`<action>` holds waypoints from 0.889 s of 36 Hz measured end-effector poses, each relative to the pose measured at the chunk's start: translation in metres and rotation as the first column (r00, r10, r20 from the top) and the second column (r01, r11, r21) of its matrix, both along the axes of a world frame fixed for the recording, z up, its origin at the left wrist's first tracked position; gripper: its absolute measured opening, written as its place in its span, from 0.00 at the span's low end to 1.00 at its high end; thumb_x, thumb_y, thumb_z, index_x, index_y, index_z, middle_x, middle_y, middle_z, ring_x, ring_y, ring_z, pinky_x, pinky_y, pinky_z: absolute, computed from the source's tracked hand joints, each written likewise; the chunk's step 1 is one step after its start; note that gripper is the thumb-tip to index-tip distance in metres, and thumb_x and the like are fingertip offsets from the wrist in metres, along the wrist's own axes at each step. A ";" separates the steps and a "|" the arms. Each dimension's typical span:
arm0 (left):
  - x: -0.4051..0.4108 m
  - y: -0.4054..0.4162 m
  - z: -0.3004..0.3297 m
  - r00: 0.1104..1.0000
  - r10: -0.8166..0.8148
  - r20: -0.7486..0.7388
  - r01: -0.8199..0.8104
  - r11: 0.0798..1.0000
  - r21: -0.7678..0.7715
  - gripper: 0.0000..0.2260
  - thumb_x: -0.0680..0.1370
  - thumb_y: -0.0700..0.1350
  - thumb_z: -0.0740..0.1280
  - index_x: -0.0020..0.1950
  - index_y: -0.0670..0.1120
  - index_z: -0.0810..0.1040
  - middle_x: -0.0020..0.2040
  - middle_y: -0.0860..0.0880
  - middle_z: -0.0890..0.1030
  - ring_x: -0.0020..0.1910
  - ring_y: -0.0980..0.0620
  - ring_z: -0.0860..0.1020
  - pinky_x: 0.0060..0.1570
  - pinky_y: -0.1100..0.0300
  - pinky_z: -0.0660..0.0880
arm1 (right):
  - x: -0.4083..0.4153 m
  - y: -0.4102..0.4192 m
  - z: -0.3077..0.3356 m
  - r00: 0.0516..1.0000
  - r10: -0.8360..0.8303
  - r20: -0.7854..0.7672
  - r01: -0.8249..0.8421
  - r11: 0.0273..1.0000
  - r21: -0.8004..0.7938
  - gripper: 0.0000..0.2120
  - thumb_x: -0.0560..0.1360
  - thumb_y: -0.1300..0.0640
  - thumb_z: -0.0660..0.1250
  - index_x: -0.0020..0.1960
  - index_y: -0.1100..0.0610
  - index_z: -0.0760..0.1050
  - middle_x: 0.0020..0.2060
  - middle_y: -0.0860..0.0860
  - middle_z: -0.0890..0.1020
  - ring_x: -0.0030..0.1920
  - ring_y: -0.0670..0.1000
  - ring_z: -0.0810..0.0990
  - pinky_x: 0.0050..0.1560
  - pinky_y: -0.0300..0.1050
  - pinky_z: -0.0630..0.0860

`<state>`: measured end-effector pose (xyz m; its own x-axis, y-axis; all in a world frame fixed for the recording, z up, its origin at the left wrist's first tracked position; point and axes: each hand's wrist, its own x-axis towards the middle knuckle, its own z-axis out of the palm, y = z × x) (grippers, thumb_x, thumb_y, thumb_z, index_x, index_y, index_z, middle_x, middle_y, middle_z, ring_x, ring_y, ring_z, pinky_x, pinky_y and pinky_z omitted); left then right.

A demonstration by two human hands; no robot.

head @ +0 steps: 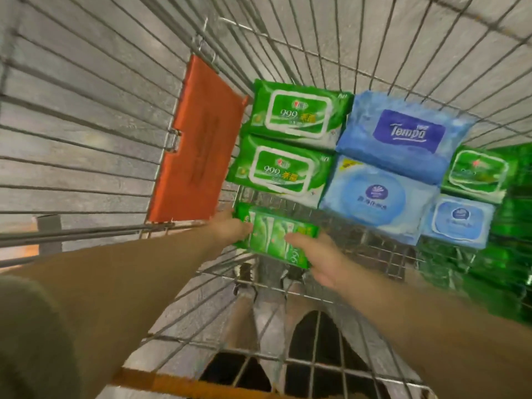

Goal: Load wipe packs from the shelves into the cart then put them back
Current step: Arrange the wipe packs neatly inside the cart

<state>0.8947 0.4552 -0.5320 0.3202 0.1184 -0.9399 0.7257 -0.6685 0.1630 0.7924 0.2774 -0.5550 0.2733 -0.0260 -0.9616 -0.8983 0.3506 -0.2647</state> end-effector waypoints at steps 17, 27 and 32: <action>0.000 -0.020 -0.012 0.918 -0.368 0.150 0.318 0.907 0.275 0.22 0.81 0.50 0.68 0.74 0.43 0.72 0.62 0.44 0.81 0.54 0.44 0.81 0.50 0.55 0.78 | 0.025 0.011 0.002 0.982 0.174 -0.069 -0.187 0.933 -0.308 0.12 0.76 0.48 0.72 0.48 0.55 0.73 0.41 0.50 0.79 0.37 0.47 0.75 0.40 0.43 0.75; 0.012 -0.017 0.069 0.807 -0.583 0.099 0.546 0.799 0.251 0.27 0.81 0.53 0.67 0.76 0.41 0.67 0.56 0.40 0.82 0.55 0.42 0.83 0.44 0.53 0.78 | 0.028 -0.008 0.073 0.844 0.521 -0.128 -0.524 0.748 -0.406 0.13 0.75 0.48 0.67 0.49 0.58 0.78 0.35 0.51 0.80 0.32 0.49 0.78 0.29 0.41 0.66; 0.017 -0.017 0.124 0.828 -0.534 0.171 0.498 0.841 0.213 0.34 0.79 0.60 0.66 0.80 0.45 0.62 0.47 0.47 0.83 0.39 0.49 0.81 0.36 0.58 0.75 | 0.029 -0.024 0.117 0.706 0.701 -0.103 -0.662 0.601 -0.448 0.10 0.75 0.48 0.67 0.44 0.54 0.76 0.42 0.54 0.82 0.42 0.54 0.81 0.41 0.44 0.73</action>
<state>0.9122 0.4383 -0.4083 0.5658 0.0144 -0.8244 0.2264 -0.9641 0.1385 0.8212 0.2535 -0.4378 0.4522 -0.1940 -0.8706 -0.7995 -0.5208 -0.2992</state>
